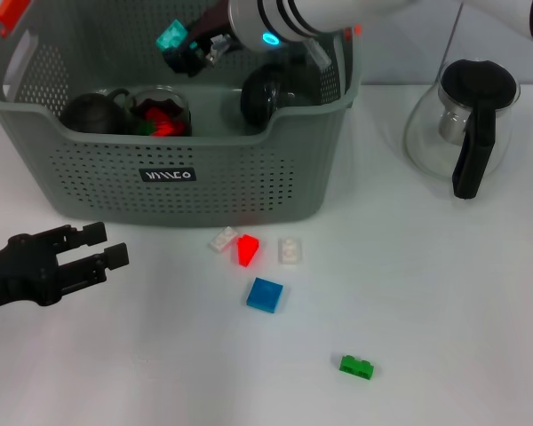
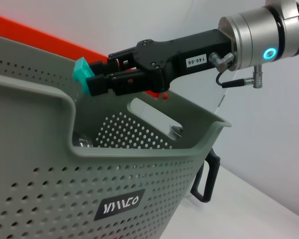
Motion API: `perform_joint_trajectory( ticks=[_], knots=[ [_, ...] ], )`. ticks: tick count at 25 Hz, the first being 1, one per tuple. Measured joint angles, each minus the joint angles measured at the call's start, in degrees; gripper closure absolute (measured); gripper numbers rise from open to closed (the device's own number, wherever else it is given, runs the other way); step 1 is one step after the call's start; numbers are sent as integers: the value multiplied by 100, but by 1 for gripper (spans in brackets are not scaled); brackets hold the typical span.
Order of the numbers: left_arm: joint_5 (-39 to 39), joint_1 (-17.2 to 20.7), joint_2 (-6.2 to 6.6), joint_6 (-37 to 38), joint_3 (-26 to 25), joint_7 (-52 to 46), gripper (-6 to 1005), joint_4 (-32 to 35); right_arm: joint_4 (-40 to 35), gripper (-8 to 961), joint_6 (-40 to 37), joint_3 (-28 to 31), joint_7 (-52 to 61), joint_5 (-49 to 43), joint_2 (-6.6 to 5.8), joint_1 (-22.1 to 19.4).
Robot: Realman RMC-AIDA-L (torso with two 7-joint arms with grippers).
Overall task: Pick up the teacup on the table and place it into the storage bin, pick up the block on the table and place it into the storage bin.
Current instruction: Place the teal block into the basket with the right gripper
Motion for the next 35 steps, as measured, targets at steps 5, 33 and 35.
perform_joint_trajectory(
  ticks=[5, 33, 35],
  knots=[
    [0, 31, 0, -23, 4, -1, 359, -1, -17, 517, 87, -316, -139, 556, 2, -114],
    [-1, 42, 0, -46, -13, -12, 359, -1, -1505, 315, -349, 43, -956, 1382, -116, -953],
    [-1, 41, 1, -47, -9, -15, 359, -1, -2449, 295, -517, 288, -1345, 1629, -101, -1665]
  ],
)
